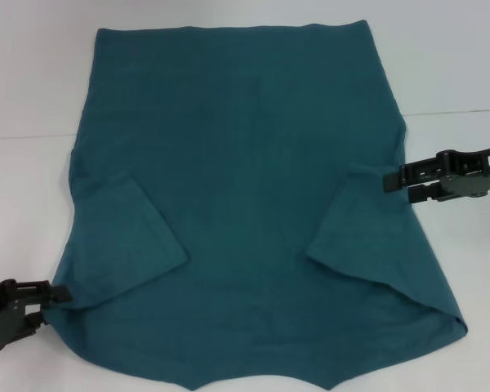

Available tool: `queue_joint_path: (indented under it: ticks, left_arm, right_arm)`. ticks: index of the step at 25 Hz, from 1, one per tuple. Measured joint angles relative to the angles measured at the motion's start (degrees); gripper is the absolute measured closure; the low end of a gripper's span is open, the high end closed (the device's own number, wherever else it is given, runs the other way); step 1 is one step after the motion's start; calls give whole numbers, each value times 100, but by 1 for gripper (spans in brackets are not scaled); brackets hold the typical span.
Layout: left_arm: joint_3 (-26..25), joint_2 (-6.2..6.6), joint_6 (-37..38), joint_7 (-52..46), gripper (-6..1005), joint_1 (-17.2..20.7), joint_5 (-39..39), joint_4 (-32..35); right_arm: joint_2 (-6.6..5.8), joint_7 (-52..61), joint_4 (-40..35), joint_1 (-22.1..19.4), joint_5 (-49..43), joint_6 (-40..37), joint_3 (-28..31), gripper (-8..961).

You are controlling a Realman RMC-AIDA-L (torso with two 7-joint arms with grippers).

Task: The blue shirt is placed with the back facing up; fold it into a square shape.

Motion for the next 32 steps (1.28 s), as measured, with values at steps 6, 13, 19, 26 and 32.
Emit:
queue_joint_path:
  ticks: [6,13,19,26,32]
  left_arm:
    - [-1,13,-57,-3,554,17,51,1]
    - [2,25,158,141,838,-16,11,3]
    - [-6,51,546,499,973,-85,-324,-16]
    - [-9,75,548,487,973,-115,-433,-24]
    - [4,59,411,493,972,-112,-423,-129]
  right_arm:
    - [-9,0,0,-8,-1,-4,26,220]
    - [-14,-96,0,-11,-23,-62,27,220]
    - [-80,-187,0,-87,-11,-213,33,220]
    - [-266,-323,-3,-290,-41,-908,114,220]
    - [-477,-93,-144,-692,-72,-1502,116,221]
